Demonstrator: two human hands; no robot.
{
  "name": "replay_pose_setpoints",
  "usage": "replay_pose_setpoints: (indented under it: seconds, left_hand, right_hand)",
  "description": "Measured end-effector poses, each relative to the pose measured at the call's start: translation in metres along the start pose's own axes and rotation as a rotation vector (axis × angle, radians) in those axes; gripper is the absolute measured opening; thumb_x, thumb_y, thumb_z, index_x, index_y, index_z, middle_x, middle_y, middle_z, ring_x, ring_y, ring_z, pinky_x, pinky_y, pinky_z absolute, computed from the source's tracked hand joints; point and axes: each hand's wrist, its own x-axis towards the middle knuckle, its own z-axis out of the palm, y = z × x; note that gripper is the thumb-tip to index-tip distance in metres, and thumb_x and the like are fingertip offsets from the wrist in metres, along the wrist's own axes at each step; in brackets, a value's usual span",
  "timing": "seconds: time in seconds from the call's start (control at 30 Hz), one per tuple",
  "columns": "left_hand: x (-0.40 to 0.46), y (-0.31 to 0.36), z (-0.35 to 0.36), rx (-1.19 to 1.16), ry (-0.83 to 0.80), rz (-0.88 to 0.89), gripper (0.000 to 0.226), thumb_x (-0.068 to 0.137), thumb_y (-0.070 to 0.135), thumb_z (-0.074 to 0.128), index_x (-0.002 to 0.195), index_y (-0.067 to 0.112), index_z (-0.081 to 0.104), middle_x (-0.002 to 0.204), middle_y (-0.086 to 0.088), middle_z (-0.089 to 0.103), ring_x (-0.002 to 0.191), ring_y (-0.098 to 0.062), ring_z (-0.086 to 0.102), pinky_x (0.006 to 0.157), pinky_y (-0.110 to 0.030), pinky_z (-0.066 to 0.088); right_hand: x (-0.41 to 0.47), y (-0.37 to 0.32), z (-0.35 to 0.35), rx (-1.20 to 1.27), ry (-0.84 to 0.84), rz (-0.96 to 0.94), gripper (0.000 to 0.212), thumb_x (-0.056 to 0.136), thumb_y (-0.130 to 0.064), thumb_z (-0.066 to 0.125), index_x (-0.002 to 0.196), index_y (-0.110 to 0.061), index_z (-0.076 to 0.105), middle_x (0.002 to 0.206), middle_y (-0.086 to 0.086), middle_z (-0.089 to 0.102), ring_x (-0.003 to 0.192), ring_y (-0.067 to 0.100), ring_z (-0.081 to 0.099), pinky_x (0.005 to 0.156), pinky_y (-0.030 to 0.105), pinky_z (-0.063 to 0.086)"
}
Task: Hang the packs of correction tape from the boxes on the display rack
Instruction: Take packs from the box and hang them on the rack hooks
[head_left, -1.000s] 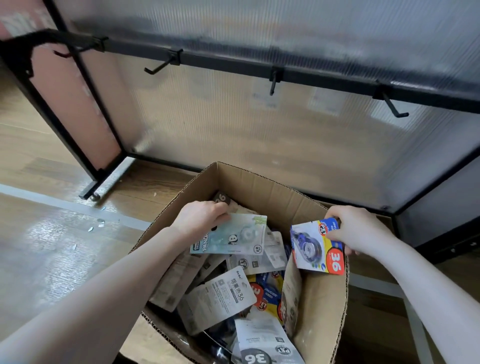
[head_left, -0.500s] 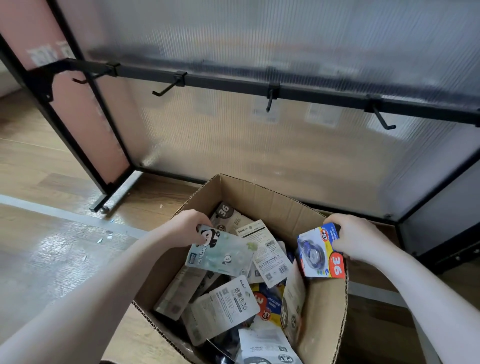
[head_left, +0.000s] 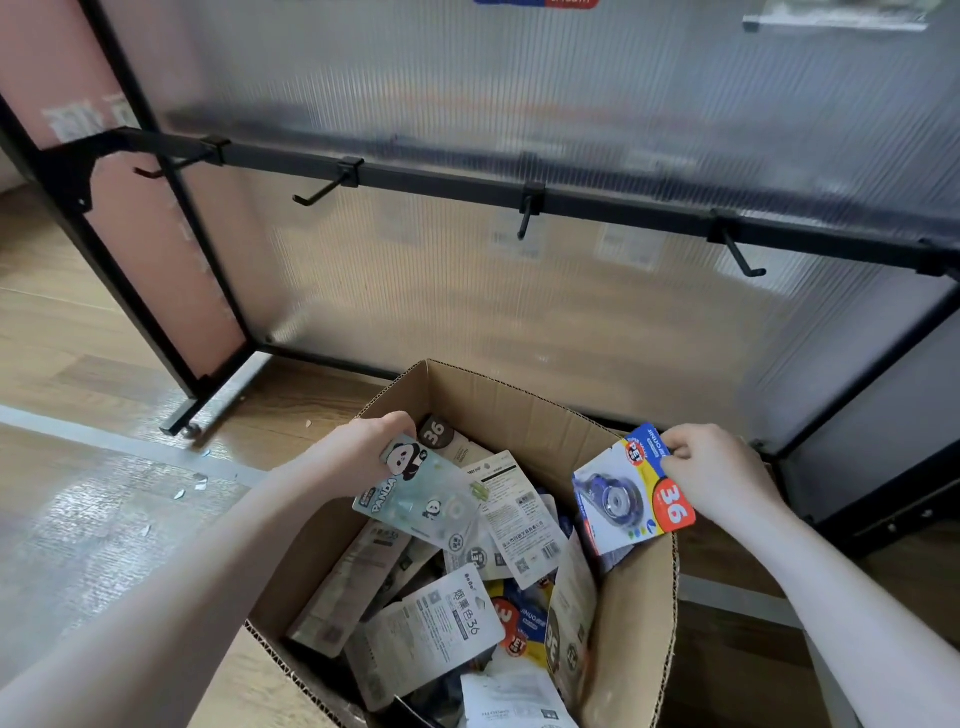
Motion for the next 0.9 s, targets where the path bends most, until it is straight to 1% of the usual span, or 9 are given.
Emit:
replay_pose_setpoints:
  seconds: [0.07,0.2,0.3,0.4,0.57,0.63,0.73,0.8,0.9]
  left_hand:
    - [0.001,-0.002,-0.002,-0.021,0.000,0.004,0.039,0.080,0.006,0.057,0.115,0.023,0.050,0.102,0.000,0.061,0.090,-0.020,0.056,0.073,-0.031,0.048]
    - [-0.001,-0.001,-0.009,0.020,0.112,-0.019,0.013,0.077,0.016,0.064,0.090,0.018,0.062,0.084,0.003,0.061,0.080,-0.017,0.056,0.066,-0.026,0.045]
    - [-0.005,0.006,-0.015,-0.008,0.155,-0.029,0.016,0.080,0.021,0.065,0.095,0.023,0.069,0.085,0.009,0.064,0.080,-0.010,0.058,0.070,-0.023,0.049]
    - [-0.007,0.019,-0.032,-0.017,0.215,-0.026,0.018,0.082,0.025,0.061,0.098,0.029,0.069,0.087,0.013,0.063,0.083,-0.007,0.058,0.069,-0.019,0.044]
    - [-0.010,0.038,-0.092,-0.001,0.287,-0.003,0.013,0.082,0.027,0.060,0.091,0.026,0.070,0.089,0.007,0.068,0.083,-0.014,0.061,0.069,-0.027,0.049]
    - [-0.015,0.047,-0.122,-0.016,0.322,0.007,0.012,0.083,0.029,0.061,0.092,0.028,0.070,0.089,0.009,0.068,0.081,-0.012,0.060,0.068,-0.026,0.049]
    - [-0.029,0.064,-0.170,-0.029,0.340,0.068,0.013,0.085,0.027,0.062,0.095,0.025,0.070,0.087,0.010,0.063,0.081,-0.010,0.058,0.070,-0.026,0.047]
    - [-0.039,0.073,-0.202,-0.029,0.350,0.099,0.014,0.086,0.026,0.061,0.096,0.024,0.069,0.085,0.012,0.059,0.079,-0.009,0.055,0.069,-0.023,0.045]
    - [-0.052,0.082,-0.250,-0.060,0.359,0.113,0.014,0.085,0.026,0.062,0.097,0.024,0.070,0.085,0.013,0.058,0.076,-0.006,0.051,0.069,-0.021,0.043]
  right_hand:
    - [0.002,0.001,0.001,0.021,0.043,-0.015,0.019,0.089,-0.014,0.049,0.100,-0.018,0.065,0.093,0.004,0.070,0.079,0.022,0.063,0.064,0.034,0.054]
    - [0.004,0.000,0.000,0.020,0.132,-0.055,0.017,0.091,-0.015,0.049,0.095,-0.017,0.065,0.090,0.004,0.068,0.080,0.026,0.060,0.064,0.033,0.047]
    - [0.000,-0.008,-0.006,0.053,0.216,-0.104,0.012,0.090,-0.015,0.054,0.088,-0.015,0.066,0.088,0.005,0.065,0.082,0.028,0.057,0.066,0.035,0.043]
    - [-0.003,-0.026,-0.017,0.086,0.261,-0.171,0.010,0.089,-0.018,0.059,0.082,-0.018,0.067,0.082,0.002,0.063,0.080,0.028,0.058,0.067,0.036,0.045]
    - [-0.011,-0.064,-0.064,-0.077,0.253,-0.292,0.014,0.094,-0.036,0.050,0.087,-0.026,0.057,0.081,-0.005,0.063,0.080,0.020,0.059,0.061,0.030,0.041]
    - [-0.013,-0.082,-0.090,-0.158,0.309,-0.353,0.014,0.088,-0.035,0.061,0.081,-0.024,0.056,0.066,-0.004,0.059,0.065,0.020,0.061,0.049,0.029,0.033]
    - [-0.019,-0.106,-0.130,-0.141,0.293,-0.434,0.028,0.071,-0.026,0.080,0.066,-0.019,0.053,0.046,-0.006,0.037,0.039,0.021,0.047,0.037,0.020,0.015]
    - [-0.021,-0.121,-0.158,-0.099,0.267,-0.479,0.022,0.078,-0.027,0.074,0.070,-0.018,0.056,0.050,-0.005,0.050,0.045,0.020,0.047,0.039,0.021,0.018]
    - [-0.026,-0.146,-0.201,-0.069,0.168,-0.490,0.016,0.088,-0.032,0.061,0.082,-0.018,0.060,0.068,-0.005,0.061,0.062,0.018,0.052,0.050,0.029,0.037]
